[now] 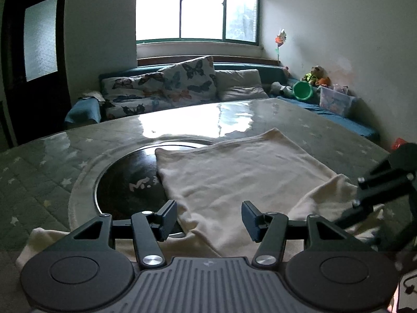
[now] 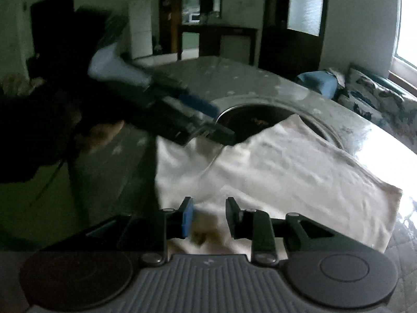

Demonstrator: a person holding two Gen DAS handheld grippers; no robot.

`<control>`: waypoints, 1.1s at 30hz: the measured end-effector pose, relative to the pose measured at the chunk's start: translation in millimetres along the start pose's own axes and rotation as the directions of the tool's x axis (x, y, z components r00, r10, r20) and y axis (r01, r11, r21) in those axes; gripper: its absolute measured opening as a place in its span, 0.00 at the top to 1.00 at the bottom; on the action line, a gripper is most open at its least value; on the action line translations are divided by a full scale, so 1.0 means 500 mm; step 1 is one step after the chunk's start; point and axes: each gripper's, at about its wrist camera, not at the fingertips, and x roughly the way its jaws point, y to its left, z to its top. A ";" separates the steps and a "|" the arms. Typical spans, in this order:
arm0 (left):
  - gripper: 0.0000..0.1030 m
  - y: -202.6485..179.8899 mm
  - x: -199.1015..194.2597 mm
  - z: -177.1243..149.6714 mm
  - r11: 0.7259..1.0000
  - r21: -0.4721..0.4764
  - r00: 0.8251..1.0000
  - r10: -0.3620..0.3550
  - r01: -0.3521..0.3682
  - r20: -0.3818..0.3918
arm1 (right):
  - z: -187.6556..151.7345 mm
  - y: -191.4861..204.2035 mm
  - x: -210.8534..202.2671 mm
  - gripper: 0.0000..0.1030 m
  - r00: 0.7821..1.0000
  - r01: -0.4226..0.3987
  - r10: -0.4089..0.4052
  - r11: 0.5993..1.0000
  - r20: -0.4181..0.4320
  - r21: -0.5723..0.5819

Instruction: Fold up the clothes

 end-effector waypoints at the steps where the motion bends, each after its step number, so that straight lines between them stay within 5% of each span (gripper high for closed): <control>1: 0.44 -0.005 0.003 -0.002 1.000 0.009 1.000 -0.007 0.007 -0.006 | -0.005 0.001 -0.007 0.74 1.000 0.004 -0.004 1.000 0.004 0.002; 6: 0.45 -0.033 0.033 -0.011 0.997 0.045 0.997 -0.060 0.062 -0.057 | -0.034 -0.021 -0.050 0.58 0.997 0.076 -0.076 0.997 0.016 0.034; 12: 0.60 -0.061 0.060 -0.029 0.989 0.067 0.987 -0.122 0.130 -0.105 | -0.078 -0.057 -0.075 0.54 0.984 0.178 -0.180 0.979 0.003 0.102; 20: 0.64 -0.088 0.067 -0.045 0.978 0.095 0.976 -0.174 0.187 -0.133 | -0.111 -0.085 -0.067 0.51 0.974 0.226 -0.226 0.961 -0.017 0.162; 22: 0.76 -0.097 0.067 -0.047 0.974 0.108 0.974 -0.183 0.198 -0.136 | -0.120 -0.083 -0.068 0.51 0.973 0.232 -0.232 0.959 -0.020 0.160; 27: 0.92 -0.122 0.055 -0.040 0.971 0.196 0.988 -0.116 0.134 -0.104 | -0.128 -0.092 -0.062 0.48 0.971 0.237 -0.238 0.953 -0.018 0.186; 31: 0.93 -0.149 0.026 -0.014 0.938 0.347 1.000 -0.006 0.000 0.015 | -0.131 -0.092 -0.063 0.46 0.970 0.239 -0.240 0.950 -0.019 0.199; 33: 0.91 -0.145 0.022 -0.002 0.934 0.357 0.999 -0.008 -0.003 0.031 | -0.131 -0.092 -0.063 0.46 0.971 0.237 -0.238 0.951 -0.021 0.199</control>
